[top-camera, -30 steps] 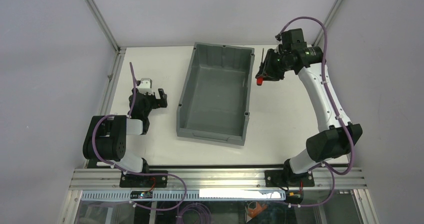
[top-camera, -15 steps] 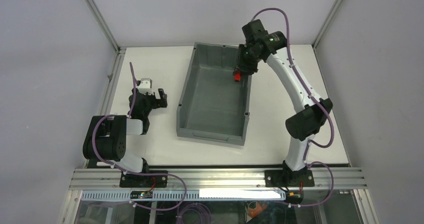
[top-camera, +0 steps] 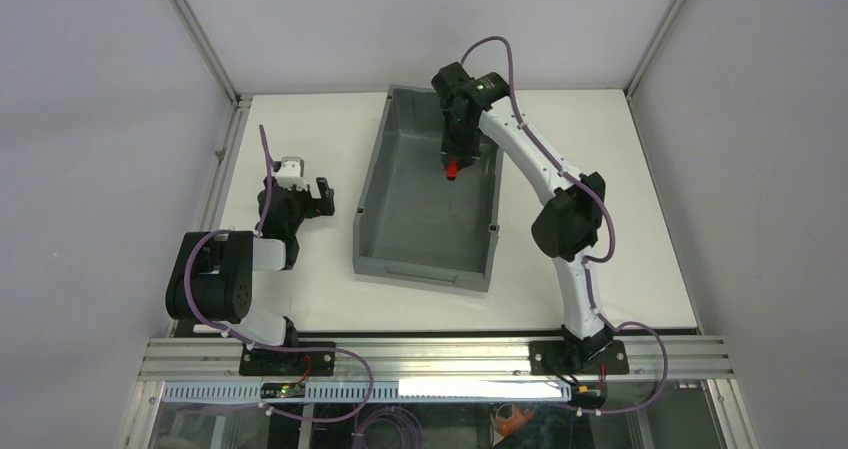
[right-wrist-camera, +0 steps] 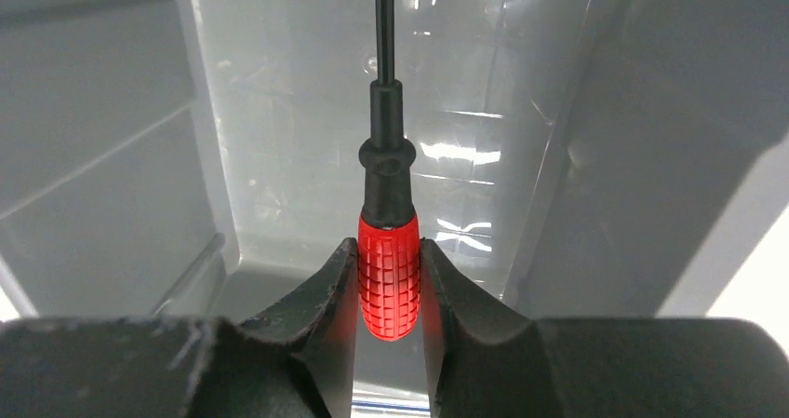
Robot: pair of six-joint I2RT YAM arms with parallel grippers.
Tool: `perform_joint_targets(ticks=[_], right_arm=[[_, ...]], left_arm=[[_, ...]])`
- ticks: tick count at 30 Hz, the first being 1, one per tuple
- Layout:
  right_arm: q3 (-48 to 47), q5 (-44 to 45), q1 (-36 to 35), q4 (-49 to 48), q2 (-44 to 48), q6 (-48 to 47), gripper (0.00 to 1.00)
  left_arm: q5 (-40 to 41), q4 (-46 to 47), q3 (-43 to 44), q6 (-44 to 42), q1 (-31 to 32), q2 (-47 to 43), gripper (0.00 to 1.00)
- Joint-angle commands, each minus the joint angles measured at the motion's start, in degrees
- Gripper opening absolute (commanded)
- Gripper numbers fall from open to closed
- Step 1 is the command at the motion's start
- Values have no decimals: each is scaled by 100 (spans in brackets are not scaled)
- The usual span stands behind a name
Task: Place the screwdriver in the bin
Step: Place the screwdriver in the bin.
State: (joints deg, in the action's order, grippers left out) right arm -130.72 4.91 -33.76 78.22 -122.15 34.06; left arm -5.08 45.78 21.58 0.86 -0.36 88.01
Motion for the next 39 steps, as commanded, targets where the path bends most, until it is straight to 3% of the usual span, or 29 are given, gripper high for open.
perform_joint_targets(ticks=[1,19,32,39], right_arm=[[-229,353,-145,1,-230,274,0],[-66,722,-373,-632,-1445,540,0],[156,588,-363,-976,-1746,513,0],[241,537,-368,-1011,-1709,502,16]], left_arm=[[-125,195,-49,54,26,-170,99],[-125,195,-49,54,27,-170,99],[-124,195,-48,54,27,-173,99],[-124,196,-49,54,25,-170,99]])
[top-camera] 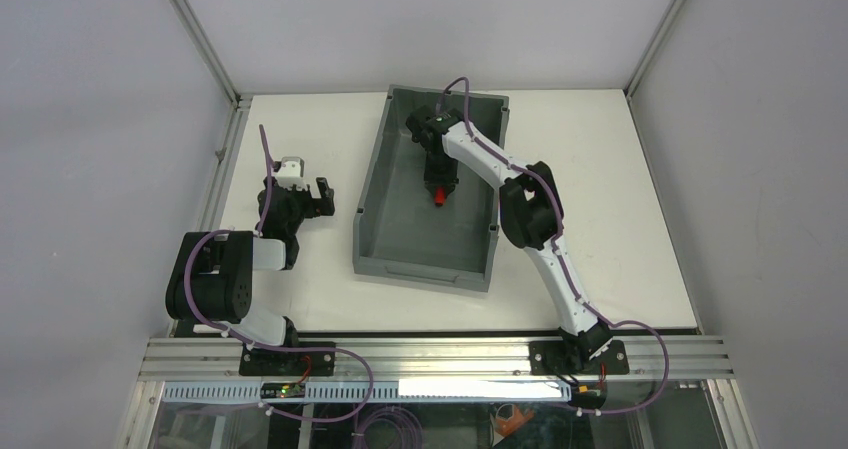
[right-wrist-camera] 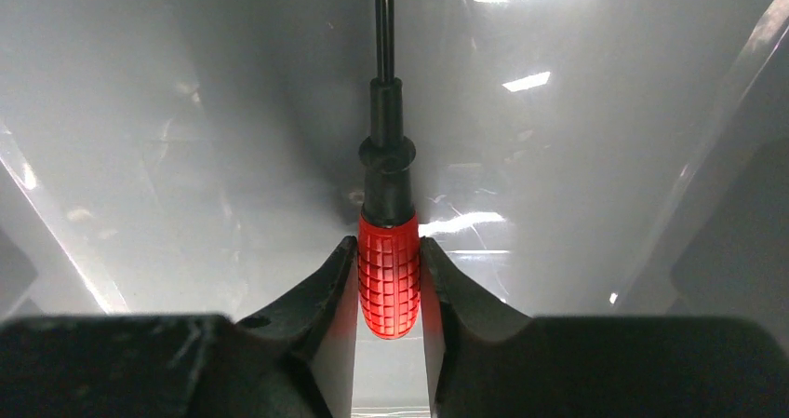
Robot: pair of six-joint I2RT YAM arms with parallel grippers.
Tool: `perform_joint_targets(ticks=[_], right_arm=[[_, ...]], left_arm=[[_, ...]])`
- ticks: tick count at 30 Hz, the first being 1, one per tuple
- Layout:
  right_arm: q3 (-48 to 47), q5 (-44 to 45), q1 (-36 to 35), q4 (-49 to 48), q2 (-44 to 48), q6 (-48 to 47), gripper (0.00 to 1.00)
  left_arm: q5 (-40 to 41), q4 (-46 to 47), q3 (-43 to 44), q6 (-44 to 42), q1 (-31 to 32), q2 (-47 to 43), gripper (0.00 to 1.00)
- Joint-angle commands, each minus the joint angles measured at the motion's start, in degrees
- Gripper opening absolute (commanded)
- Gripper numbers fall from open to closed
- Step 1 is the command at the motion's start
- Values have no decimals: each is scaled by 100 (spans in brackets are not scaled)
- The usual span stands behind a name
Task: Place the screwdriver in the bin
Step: Place the screwdriver in the bin.
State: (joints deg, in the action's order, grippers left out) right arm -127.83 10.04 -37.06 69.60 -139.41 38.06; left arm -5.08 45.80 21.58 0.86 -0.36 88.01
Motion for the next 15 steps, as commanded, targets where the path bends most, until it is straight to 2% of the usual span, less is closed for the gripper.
perform_joint_targets(ticks=[1,7,15], right_arm=[[-49,24,-38,-136,26,98,18],[-51,5,-37,-90,151,49,28],[-263,-10,-36,166,496,-47,48]], left_arm=[[-125,192,-49,54,27,-165,99],[-125,192,-49,55,27,-170,99],[-125,197,-49,54,27,-170,99]])
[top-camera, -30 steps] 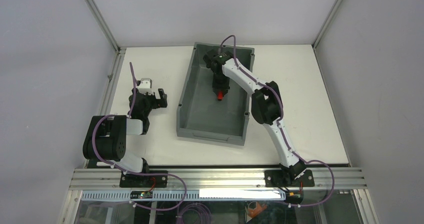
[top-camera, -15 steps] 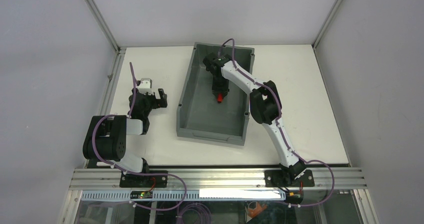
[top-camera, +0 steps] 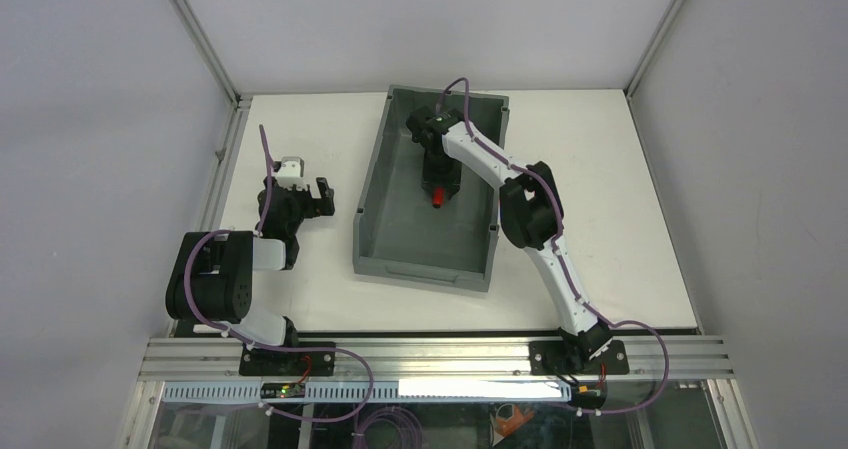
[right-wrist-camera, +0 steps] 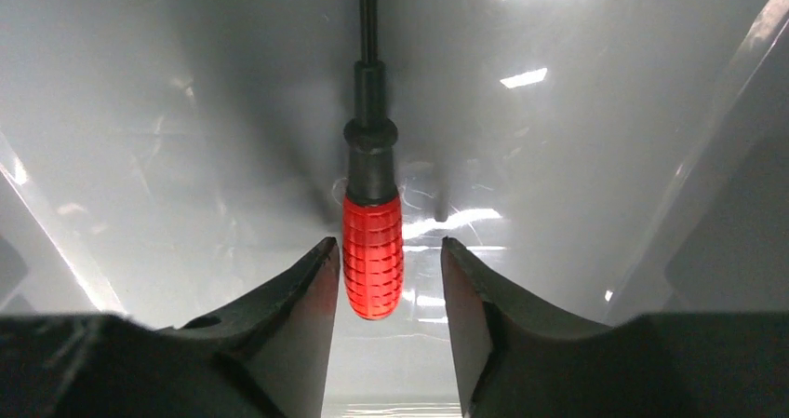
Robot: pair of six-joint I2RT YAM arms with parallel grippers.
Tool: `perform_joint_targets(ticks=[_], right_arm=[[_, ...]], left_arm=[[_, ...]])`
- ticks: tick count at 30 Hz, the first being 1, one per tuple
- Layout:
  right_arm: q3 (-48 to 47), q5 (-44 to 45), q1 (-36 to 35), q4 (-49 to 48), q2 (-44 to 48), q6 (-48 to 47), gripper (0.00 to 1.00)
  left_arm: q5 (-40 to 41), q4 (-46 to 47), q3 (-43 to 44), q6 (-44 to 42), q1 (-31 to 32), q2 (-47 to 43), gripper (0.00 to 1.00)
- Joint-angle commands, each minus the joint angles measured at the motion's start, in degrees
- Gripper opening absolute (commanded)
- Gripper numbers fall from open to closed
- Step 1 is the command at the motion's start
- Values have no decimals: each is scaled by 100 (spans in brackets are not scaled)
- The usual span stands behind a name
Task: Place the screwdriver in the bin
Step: Place the screwdriver in the bin, then reset both arms
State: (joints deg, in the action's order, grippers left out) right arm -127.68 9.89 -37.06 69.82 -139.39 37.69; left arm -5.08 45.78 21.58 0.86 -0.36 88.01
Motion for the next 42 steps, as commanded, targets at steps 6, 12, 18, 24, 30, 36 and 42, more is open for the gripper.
perform_joint_targets(ticks=[6,12,18,24,30,36,42], right_arm=[[-753,-42,-38,480,920,-131,51],[-1128,-92,-21,629,1443,-298,60],[-1313,-117,100,704,1894,-502,67],[-1238,-59,439,744,2468,-792,77],[-919,-78,984,726,3065,-1132,92],[-299,-126,1637,621,3671,-1499,99],[706,-212,2309,199,4415,-1877,99]], left_arm=[[-125,195,-49,54,27,-174,99],[-127,195,-49,54,27,-170,99],[-125,195,-49,54,26,-171,99],[-127,195,-49,54,26,-170,99],[-120,195,-48,54,25,-170,99],[-129,195,-49,54,25,-170,99],[-125,195,-49,54,27,-170,99]])
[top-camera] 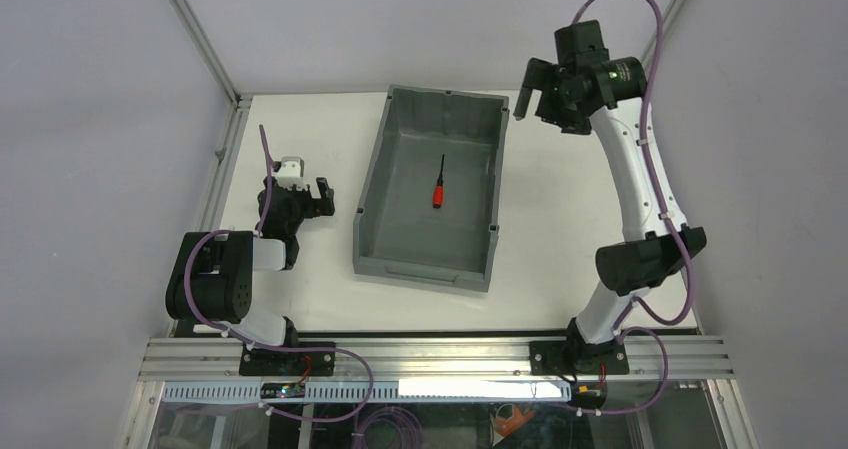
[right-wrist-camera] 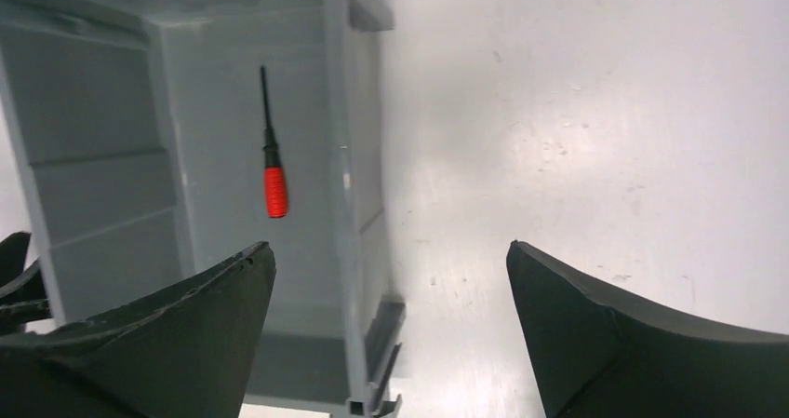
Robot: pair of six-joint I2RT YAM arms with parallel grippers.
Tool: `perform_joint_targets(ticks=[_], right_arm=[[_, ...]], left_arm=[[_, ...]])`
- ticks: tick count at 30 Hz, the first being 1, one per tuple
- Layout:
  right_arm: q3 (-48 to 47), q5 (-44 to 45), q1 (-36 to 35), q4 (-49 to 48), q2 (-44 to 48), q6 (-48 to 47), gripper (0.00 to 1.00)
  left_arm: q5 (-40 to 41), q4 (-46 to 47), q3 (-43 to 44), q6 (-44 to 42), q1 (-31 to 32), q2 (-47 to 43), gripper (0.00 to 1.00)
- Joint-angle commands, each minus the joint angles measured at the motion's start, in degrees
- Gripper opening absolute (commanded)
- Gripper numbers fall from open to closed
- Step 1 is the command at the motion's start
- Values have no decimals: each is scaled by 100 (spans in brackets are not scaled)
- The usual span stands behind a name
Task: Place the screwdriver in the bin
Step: Reset both arms
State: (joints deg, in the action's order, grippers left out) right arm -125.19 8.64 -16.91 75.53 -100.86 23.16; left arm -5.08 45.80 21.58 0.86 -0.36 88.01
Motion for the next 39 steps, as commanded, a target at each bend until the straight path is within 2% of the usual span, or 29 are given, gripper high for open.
perform_joint_targets(ticks=[1,10,19,27,39], right_arm=[[638,-99,416,-458,669,-484,99],[2544,-31,1090,-1362,1810,-790,99],[4188,267,1312,-2166,2830,-905,99],[5236,292,1331,-2539,3363,-850,99],[6293,399,1339,-3012,3924,-806,99]], left_arm=[[-125,192,-49,54,27,-170,99],[-125,192,-49,54,27,-171,99],[-129,192,-49,54,26,-170,99],[-125,193,-49,54,27,-170,99],[-125,193,-49,54,25,-168,99]])
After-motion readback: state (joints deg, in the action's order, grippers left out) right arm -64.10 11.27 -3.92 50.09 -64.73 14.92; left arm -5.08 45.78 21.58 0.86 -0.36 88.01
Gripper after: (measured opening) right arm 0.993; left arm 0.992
